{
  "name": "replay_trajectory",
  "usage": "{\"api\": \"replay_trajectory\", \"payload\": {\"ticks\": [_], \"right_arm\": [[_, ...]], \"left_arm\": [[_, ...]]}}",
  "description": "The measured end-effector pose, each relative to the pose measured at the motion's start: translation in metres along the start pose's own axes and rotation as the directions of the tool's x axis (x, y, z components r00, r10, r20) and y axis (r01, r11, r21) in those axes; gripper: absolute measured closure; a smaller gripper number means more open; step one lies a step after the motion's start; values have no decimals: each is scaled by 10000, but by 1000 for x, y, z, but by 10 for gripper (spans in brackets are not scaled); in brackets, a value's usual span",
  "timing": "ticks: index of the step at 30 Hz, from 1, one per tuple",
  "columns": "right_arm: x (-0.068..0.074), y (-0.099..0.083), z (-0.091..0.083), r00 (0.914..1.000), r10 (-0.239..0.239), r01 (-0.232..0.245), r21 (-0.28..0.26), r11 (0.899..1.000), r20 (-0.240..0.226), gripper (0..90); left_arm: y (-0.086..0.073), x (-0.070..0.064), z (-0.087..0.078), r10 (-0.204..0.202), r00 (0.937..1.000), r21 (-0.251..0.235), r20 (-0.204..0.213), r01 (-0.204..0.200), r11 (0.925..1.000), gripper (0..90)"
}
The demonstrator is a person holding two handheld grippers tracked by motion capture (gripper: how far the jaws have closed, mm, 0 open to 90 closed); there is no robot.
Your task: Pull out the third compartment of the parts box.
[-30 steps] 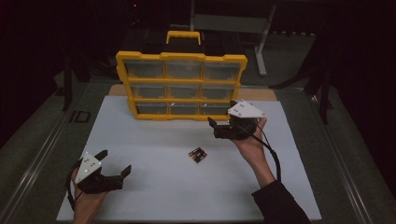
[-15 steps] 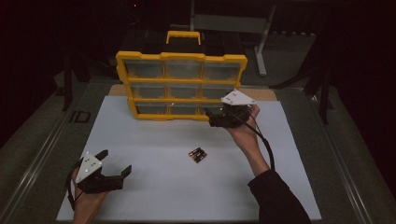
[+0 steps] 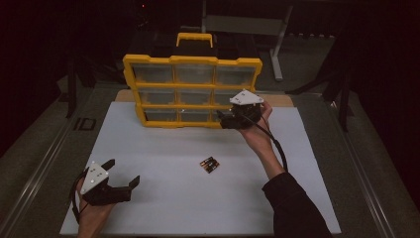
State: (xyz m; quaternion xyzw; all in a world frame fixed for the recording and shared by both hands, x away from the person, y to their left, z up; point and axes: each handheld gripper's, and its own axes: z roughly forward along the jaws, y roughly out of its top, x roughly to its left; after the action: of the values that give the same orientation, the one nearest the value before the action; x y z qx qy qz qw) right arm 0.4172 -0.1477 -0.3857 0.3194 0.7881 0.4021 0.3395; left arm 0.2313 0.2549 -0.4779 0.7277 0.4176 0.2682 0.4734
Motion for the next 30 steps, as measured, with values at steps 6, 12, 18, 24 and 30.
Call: {"api": "replay_trajectory", "payload": {"ticks": [6, 12, 18, 24, 30], "right_arm": [[4, 2, 8, 9956, -811, 793, 398, 9961, 470, 77], [9, 5, 15, 9756, -1965, 1878, 907, 9780, 982, 77], [16, 8, 20, 9359, -3218, 3028, 1398, 9427, 1429, 78], [19, 9, 23, 8853, -4294, 3958, 1955, 8973, 1782, 78], [20, 11, 25, 8395, -5020, 4573, 2284, 8595, 2080, 78]], "left_arm": [[0, 0, 0, -5, 10000, -1, 18, 5, 10000, 0], [0, -1, 1, 15, 10000, 9, 62, -15, 10000, 0], [0, 0, 1, -10, 10000, 0, 77, 10, 10000, 0], [0, -1, 1, -1, 9999, 21, 117, 0, 10000, 0], [0, -1, 2, 1, 9999, 28, 131, -1, 10000, 0]]}}
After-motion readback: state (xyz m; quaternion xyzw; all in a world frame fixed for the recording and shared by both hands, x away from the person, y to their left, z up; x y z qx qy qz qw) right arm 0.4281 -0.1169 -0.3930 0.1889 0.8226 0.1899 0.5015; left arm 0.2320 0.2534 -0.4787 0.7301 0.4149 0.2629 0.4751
